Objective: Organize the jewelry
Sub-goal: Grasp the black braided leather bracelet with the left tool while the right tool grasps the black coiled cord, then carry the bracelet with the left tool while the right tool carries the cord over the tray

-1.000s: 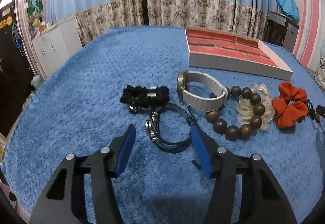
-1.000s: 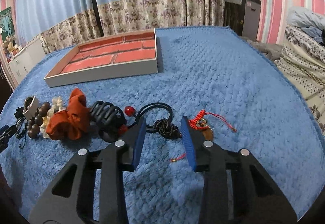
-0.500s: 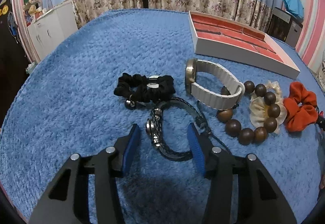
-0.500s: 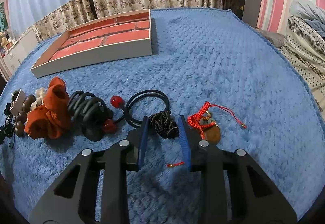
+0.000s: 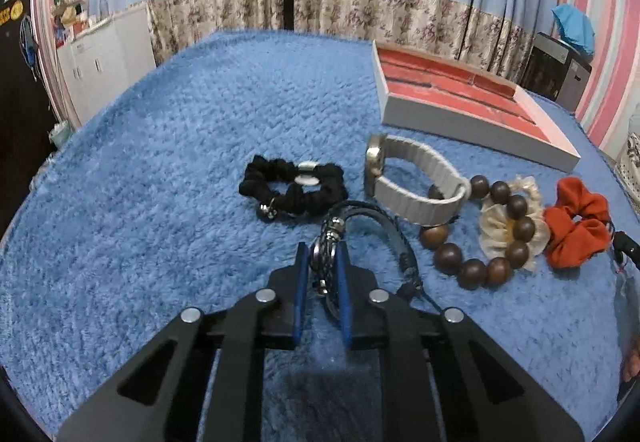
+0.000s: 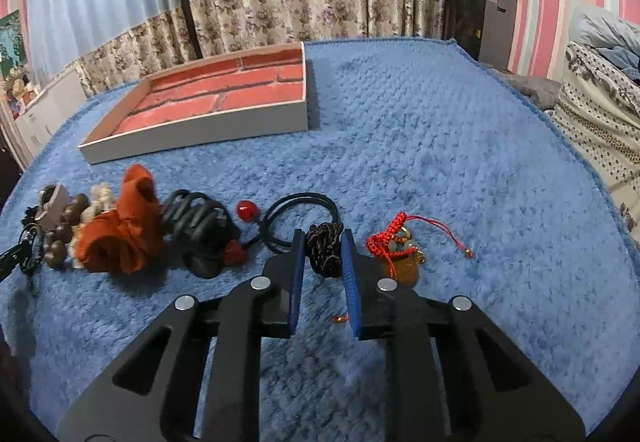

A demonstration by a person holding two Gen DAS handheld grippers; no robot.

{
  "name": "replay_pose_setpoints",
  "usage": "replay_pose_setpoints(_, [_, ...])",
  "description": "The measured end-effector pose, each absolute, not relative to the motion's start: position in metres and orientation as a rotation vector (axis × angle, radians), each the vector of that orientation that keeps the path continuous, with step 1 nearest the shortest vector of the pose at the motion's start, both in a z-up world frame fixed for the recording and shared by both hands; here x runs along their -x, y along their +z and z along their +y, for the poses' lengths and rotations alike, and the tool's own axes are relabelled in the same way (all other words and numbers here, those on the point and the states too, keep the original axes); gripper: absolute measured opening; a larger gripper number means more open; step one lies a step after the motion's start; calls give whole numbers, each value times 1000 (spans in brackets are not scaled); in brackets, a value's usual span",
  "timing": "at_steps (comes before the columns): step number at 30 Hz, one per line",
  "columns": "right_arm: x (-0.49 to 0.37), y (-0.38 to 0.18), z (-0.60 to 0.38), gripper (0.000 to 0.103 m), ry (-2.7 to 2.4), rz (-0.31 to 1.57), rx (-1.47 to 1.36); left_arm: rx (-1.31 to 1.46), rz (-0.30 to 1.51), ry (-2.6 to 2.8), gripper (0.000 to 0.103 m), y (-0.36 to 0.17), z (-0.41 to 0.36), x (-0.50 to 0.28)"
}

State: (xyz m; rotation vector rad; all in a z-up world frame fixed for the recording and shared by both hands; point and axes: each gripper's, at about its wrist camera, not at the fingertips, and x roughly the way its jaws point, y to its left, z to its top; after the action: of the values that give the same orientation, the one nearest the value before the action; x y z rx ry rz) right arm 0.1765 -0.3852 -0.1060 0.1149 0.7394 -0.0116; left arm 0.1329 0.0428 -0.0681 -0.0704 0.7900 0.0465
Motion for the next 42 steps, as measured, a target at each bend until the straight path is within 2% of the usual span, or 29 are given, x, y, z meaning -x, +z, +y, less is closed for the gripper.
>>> replay_pose_setpoints(22, [-128,-35,-369,19,59,570,-102,9,617,9,14,-8,20,-91])
replay_pose_setpoints(42, [-155,7,-362,19,116,475,-82,-38,519,-79,14,37,-9,-127])
